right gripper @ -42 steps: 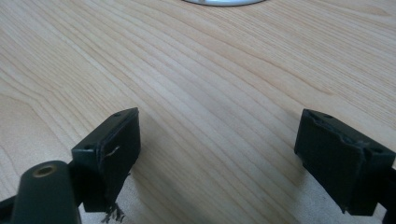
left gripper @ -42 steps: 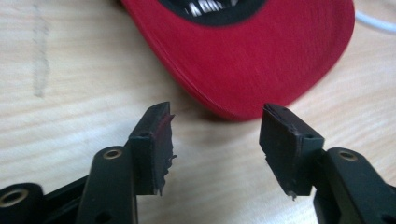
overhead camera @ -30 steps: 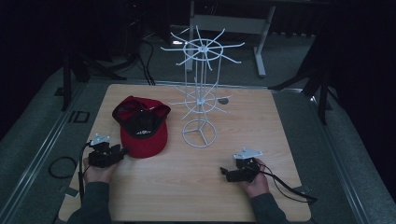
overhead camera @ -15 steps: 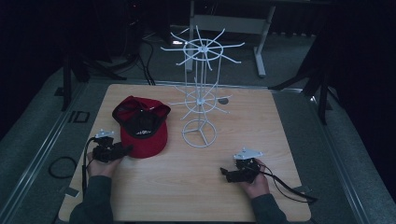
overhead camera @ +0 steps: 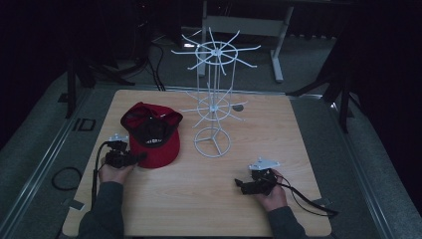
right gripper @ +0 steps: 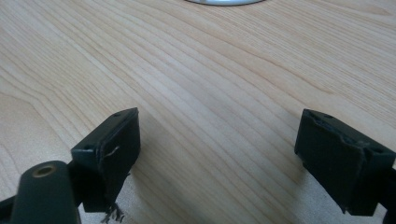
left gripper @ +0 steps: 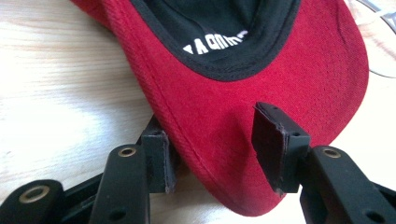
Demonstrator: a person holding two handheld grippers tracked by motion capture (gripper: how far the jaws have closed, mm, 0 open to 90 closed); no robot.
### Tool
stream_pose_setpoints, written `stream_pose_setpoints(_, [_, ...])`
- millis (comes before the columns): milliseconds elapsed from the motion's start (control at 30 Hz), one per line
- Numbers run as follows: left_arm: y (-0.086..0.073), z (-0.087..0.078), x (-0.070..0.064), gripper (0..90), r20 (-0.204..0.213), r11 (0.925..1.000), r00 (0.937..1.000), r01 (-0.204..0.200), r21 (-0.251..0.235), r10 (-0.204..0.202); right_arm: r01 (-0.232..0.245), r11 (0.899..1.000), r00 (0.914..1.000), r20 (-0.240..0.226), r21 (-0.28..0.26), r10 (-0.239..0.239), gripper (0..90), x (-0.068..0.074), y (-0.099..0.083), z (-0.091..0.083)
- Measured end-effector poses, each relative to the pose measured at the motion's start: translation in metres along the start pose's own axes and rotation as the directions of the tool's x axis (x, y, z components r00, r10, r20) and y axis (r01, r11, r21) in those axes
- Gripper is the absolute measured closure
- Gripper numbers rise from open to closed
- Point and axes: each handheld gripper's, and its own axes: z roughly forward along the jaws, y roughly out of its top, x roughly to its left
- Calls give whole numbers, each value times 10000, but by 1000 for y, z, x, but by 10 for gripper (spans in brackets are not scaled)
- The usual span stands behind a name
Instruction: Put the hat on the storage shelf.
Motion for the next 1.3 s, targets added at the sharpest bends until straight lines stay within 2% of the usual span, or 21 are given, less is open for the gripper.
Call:
stream_pose_setpoints(167, [3,5,-2,559,274,9998,9995,-189,96,186,7,10000,10000,-2,-10,-7,140,0,0,0])
stream_pose_setpoints(200, [5,9,-1,558,523,9996,9985,-185,215,174,7,10000,10000,-1,-11,-7,140,0,0,0])
stream_pose_setpoints(300, [7,13,0,559,729,9995,9973,-144,271,124,9,10000,10000,0,-10,-9,140,0,0,0])
stream_pose_setpoints(467, [12,17,-3,555,817,9988,9963,-284,395,251,-5,10000,10000,-1,-4,5,140,0,0,0])
stream_pose_setpoints(567, [15,22,-7,518,924,9962,9945,-563,665,500,1,10000,10000,-1,-7,-1,140,0,0,0])
stream_pose_setpoints(633, [17,26,-9,523,1130,9966,9926,-525,635,451,2,10000,10000,1,8,-2,140,0,0,0])
stream_pose_setpoints(733, [19,30,-10,530,1185,9971,9924,-400,651,320,5,10000,10000,0,7,-5,140,0,0,0])
stream_pose_setpoints(767, [20,31,-10,546,1293,9969,9914,-299,733,202,3,10000,10000,-3,4,-3,140,0,0,0])
stream_pose_setpoints(800, [21,32,-8,567,1560,9968,9878,-99,790,-25,4,10000,10000,1,10,-4,140,0,0,0])
stream_pose_setpoints(900, [23,30,-9,655,1726,9981,9850,-92,612,-15,-2,10000,10000,1,9,2,140,0,0,0])
stream_pose_setpoints(967, [25,28,-12,675,1747,9983,9845,-267,524,171,3,10000,10000,1,12,-3,140,0,0,0])
stream_pose_setpoints(1000, [28,25,-17,701,1626,9976,9858,-498,484,414,1,10000,10000,1,9,-1,140,0,0,0])
stream_pose_setpoints(1067, [28,25,-17,709,1626,9976,9858,-498,484,414,1,10000,10000,1,10,-1,140,0,0,0])
stream_pose_setpoints(1133, [29,19,-23,724,1466,9957,9866,-796,468,720,6,10000,10000,0,8,-6,140,0,0,0])
stream_pose_setpoints(1200, [28,13,-26,749,1377,9942,9857,-1027,306,976,8,10000,10000,0,6,-8,140,0,0,0])
stream_pose_setpoints(1267, [28,11,-27,760,1347,9936,9852,-1106,247,1063,8,10000,10000,0,7,-8,140,0,0,0])
stream_pose_setpoints(1300, [28,5,-29,787,1273,9931,9851,-1170,41,1156,-2,10000,10000,-6,-1,2,140,0,0,0])
